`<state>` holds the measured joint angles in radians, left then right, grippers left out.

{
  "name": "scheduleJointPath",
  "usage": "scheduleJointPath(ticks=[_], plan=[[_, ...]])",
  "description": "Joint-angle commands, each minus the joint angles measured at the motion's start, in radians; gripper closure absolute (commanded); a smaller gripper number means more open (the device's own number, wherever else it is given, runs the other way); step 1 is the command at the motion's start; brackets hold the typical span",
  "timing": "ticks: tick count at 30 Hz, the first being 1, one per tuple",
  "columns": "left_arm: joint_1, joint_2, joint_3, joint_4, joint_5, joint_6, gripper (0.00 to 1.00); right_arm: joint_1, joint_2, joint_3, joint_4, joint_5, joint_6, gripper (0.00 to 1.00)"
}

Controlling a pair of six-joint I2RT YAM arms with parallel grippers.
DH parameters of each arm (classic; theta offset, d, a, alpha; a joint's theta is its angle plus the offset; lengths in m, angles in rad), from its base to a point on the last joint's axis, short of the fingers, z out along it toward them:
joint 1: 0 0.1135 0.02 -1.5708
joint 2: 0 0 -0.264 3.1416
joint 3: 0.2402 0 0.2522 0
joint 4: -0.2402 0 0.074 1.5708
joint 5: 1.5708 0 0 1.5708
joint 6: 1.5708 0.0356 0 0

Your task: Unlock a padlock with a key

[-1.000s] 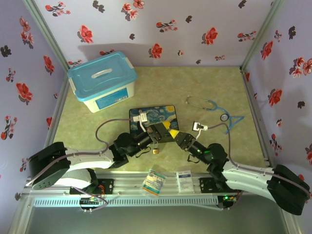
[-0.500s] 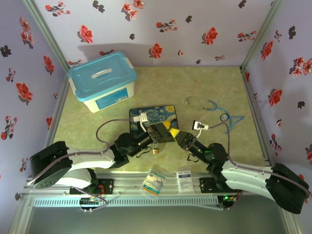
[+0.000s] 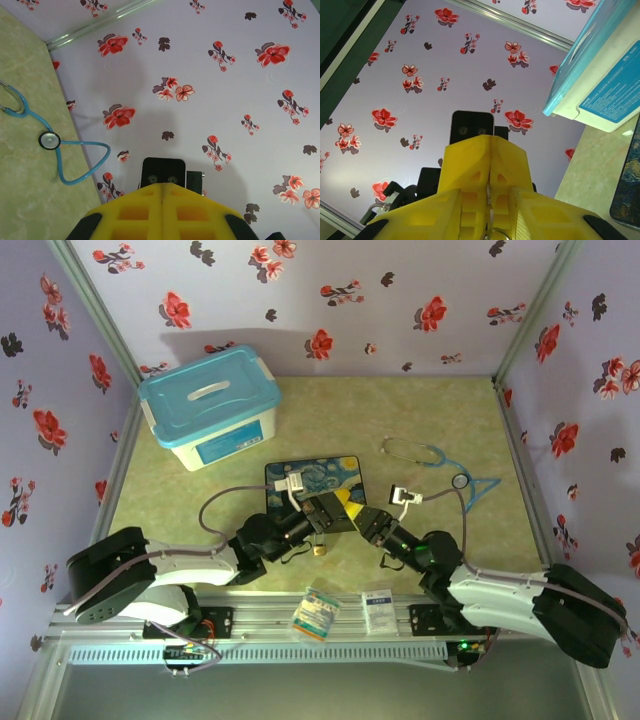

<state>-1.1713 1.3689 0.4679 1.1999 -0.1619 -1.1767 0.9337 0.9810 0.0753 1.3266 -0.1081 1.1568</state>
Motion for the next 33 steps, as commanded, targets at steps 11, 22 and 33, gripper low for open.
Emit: scheduleJointPath(ticks=[11,22,33], plan=[[0.002,0.012,-0.008,0.072,-0.026,-0.011,1.0,-0.007,-0.079,0.008,-0.039,0.004,-0.015,0.79],[0.002,0.019,-0.007,0.07,-0.036,-0.01,1.0,-0.006,-0.096,-0.005,-0.047,0.001,-0.012,0.86],[0.004,0.038,-0.001,0.068,-0.039,-0.022,1.0,-0.007,-0.11,-0.015,-0.05,0.005,-0.014,0.96]])
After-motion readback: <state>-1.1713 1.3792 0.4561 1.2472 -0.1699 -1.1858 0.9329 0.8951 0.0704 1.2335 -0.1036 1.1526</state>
